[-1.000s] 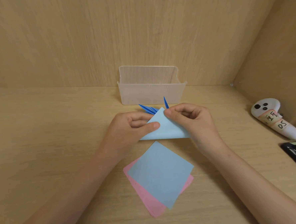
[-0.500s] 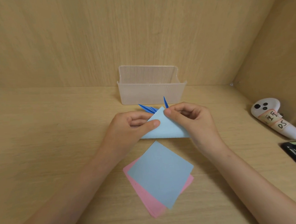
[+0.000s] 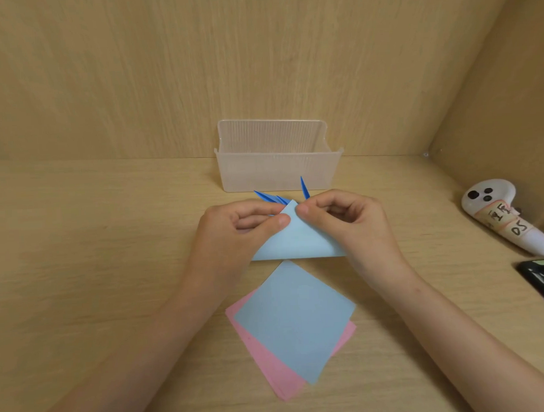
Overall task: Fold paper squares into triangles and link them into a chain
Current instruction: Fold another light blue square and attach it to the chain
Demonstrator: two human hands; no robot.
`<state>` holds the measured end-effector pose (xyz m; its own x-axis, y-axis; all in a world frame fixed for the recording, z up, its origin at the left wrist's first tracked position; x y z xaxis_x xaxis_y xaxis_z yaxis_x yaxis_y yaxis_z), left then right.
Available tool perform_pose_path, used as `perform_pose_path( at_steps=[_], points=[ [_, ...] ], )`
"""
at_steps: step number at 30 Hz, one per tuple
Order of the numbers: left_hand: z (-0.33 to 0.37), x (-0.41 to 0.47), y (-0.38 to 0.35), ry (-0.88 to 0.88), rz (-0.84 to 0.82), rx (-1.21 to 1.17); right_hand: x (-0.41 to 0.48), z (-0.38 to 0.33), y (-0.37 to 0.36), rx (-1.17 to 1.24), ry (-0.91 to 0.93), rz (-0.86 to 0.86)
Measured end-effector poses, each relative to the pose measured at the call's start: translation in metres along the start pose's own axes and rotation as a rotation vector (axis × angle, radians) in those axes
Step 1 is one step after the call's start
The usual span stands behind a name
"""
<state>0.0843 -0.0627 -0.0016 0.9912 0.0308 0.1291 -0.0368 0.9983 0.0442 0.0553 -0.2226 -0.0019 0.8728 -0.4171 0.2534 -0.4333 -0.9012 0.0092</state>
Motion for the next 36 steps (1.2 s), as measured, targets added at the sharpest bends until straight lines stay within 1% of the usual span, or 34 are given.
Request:
perform_pose_path(
  at_steps=[3,7,10,24,30,34,36],
  points=[
    [0.0006,0.0012,0.0002,0.007,-0.024,0.014,0.0001,0.0001,-0.0005,-0.007,0.007,0.000],
    [0.0022,-0.0014,-0.0006,0.031,-0.178,0.070,0.0006,0.0005,0.0003,-0.030,0.018,0.011],
    [0.0016,-0.0019,0.0001,0.022,-0.223,0.132,0.0005,0.0001,0.0004,-0.050,0.038,0.017],
    [0.0025,-0.0020,0.0005,0.029,-0.263,0.172,0.0009,-0.0008,0.0002,-0.093,0.066,0.010],
    [0.0005,-0.0018,0.0002,0.005,-0.239,0.201,0.0008,-0.0004,0.0000,-0.084,0.056,0.013],
    [0.0017,-0.0019,0.0000,0.016,-0.221,0.124,0.0014,0.0005,0.0013,-0.076,0.053,0.006],
    [0.0034,-0.0008,-0.0005,0.004,-0.152,0.048,0.0018,0.0009,0.0018,-0.081,0.060,-0.008]
  ],
)
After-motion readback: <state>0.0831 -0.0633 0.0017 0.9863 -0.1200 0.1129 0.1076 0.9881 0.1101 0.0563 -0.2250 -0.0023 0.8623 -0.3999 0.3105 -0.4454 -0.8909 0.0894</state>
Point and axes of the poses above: each hand's wrist, its own x-axis towards the middle knuckle, its own y-axis out of the back of the hand, z = x × y, the point moved 1 cm from there along x, towards the middle knuckle, and after that the axes turned 15 degrees about z, right-handed, at the moved point
